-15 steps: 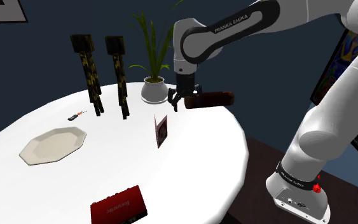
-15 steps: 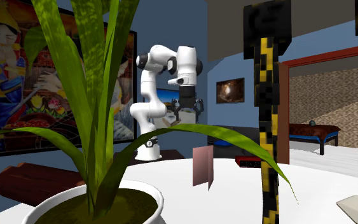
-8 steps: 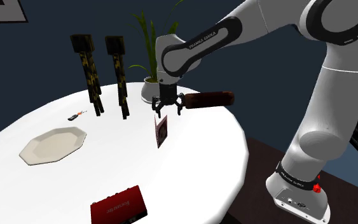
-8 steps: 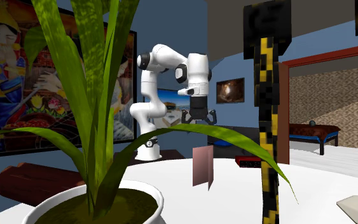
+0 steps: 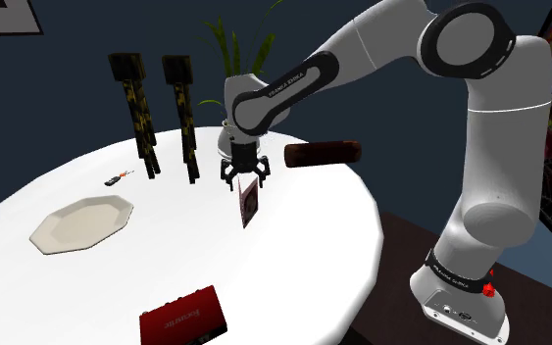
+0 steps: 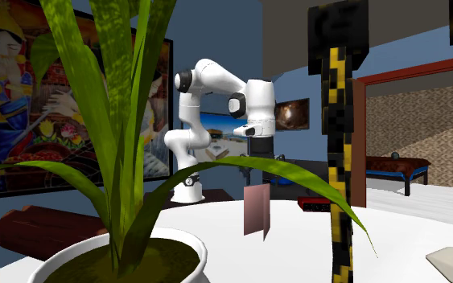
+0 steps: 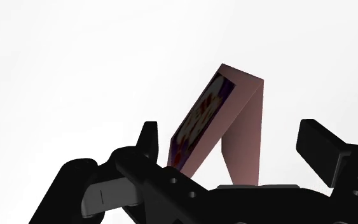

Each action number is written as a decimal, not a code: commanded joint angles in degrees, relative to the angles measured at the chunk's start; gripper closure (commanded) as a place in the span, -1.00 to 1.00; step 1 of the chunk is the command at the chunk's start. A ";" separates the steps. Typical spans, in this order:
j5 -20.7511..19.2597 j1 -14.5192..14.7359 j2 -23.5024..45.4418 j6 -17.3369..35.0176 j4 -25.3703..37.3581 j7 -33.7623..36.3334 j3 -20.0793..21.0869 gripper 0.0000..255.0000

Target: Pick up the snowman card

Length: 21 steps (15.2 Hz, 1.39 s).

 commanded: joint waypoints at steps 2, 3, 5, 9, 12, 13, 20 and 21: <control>-0.37 0.14 1.31 2.10 -0.79 0.17 -0.17 -1.00; -0.50 0.19 1.75 2.74 -1.01 0.21 -0.23 -1.00; -0.57 0.22 2.00 3.11 -1.13 0.23 -0.26 -1.00; -0.59 0.21 2.10 2.93 -0.86 0.21 -0.29 1.00; -0.60 0.22 2.11 2.95 -0.86 0.22 -0.29 1.00; -0.61 0.24 2.14 2.95 -0.83 0.24 -0.28 1.00; 0.03 -0.01 -0.10 -0.11 0.06 0.04 0.01 1.00; 0.14 -0.06 -0.49 -0.77 0.33 0.01 0.05 1.00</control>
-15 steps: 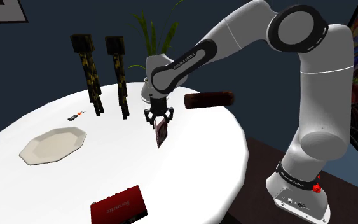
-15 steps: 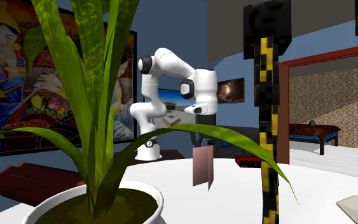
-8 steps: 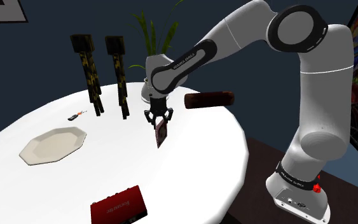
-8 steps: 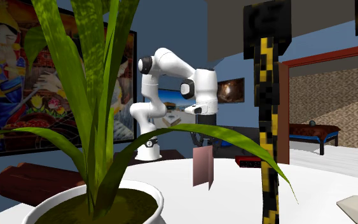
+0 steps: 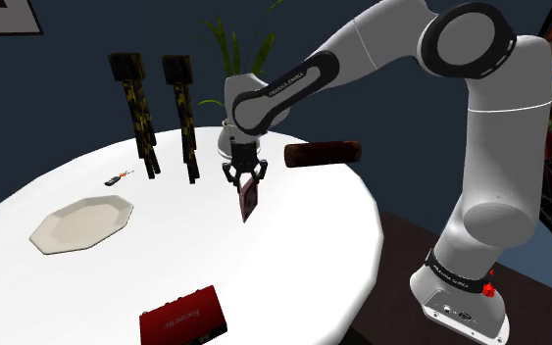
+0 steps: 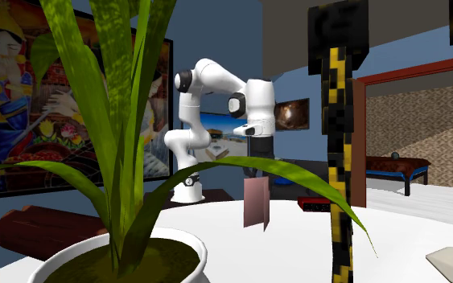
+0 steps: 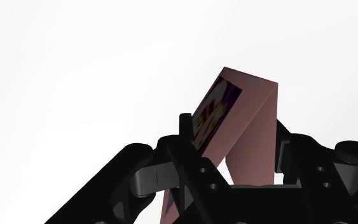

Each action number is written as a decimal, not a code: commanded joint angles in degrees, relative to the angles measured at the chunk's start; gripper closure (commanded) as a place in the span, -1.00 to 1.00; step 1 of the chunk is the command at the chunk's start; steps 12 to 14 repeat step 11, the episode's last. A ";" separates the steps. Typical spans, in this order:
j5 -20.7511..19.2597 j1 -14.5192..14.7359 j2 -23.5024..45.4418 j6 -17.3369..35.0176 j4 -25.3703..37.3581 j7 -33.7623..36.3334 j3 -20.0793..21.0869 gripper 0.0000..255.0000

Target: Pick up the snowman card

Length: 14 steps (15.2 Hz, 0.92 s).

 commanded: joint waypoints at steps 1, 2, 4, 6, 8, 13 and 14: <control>0.21 -0.07 -0.75 -1.39 0.65 -0.04 0.09 1.00; 0.31 -0.10 -1.12 -2.05 0.95 -0.07 0.13 1.00; 0.51 -0.17 -1.83 -3.38 1.59 -0.13 0.21 1.00; 0.70 -0.24 -2.51 -4.73 2.28 -0.17 0.28 1.00; 0.88 -0.29 -3.14 -6.09 3.03 -0.20 0.34 1.00; 0.97 -0.32 -3.49 -6.87 3.48 -0.22 0.37 1.00; 0.97 -0.32 -3.49 -6.87 3.48 -0.22 0.37 1.00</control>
